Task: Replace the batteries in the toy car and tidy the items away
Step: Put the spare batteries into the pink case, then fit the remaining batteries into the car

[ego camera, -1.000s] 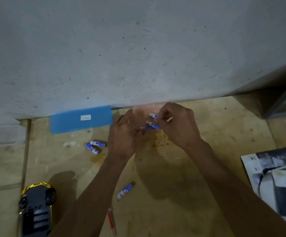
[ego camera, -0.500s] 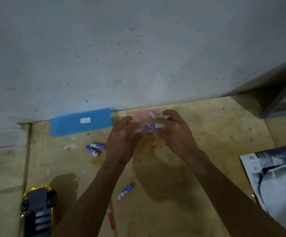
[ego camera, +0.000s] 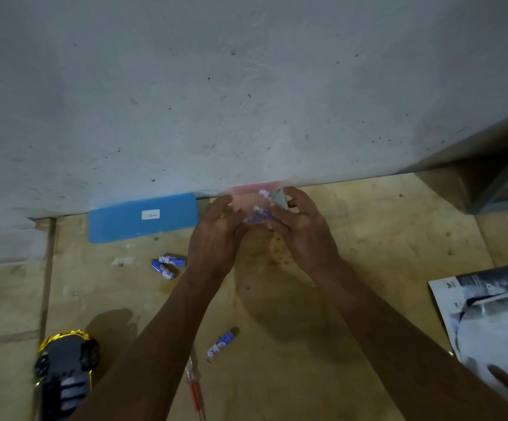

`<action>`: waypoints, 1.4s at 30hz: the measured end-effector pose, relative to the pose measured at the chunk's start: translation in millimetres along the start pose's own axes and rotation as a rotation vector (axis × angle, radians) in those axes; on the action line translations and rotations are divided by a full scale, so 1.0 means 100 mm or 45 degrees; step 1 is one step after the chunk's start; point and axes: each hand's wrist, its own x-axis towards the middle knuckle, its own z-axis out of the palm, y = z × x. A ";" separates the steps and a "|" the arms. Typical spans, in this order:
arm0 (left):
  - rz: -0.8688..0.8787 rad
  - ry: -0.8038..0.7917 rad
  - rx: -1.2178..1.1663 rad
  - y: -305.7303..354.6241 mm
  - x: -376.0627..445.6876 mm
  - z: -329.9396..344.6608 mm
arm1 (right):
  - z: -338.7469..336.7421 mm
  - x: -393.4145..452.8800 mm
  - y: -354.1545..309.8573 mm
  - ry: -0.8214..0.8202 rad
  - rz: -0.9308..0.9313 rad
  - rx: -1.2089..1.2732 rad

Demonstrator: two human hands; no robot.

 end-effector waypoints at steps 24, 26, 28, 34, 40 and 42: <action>-0.143 0.041 -0.035 -0.24 -0.92 -0.63 | -0.12 -0.95 -1.23 -0.323 -0.039 0.225; -0.218 0.139 -0.082 -0.33 -1.27 -0.78 | -0.03 -1.16 -1.35 -0.445 -0.095 0.236; -0.296 0.253 -0.084 -0.42 -1.64 -0.95 | 0.10 -1.33 -1.40 -0.481 -0.090 0.171; -0.610 0.312 -0.038 -0.66 -2.57 -1.27 | 0.30 -1.49 -1.49 -0.450 0.049 0.075; -0.885 0.156 -0.253 -0.75 -2.95 -1.28 | 0.34 -1.23 -1.84 -0.299 0.410 0.222; -0.863 0.144 -0.322 -0.76 -2.97 -1.26 | 0.35 -0.99 -1.98 -0.254 0.462 0.268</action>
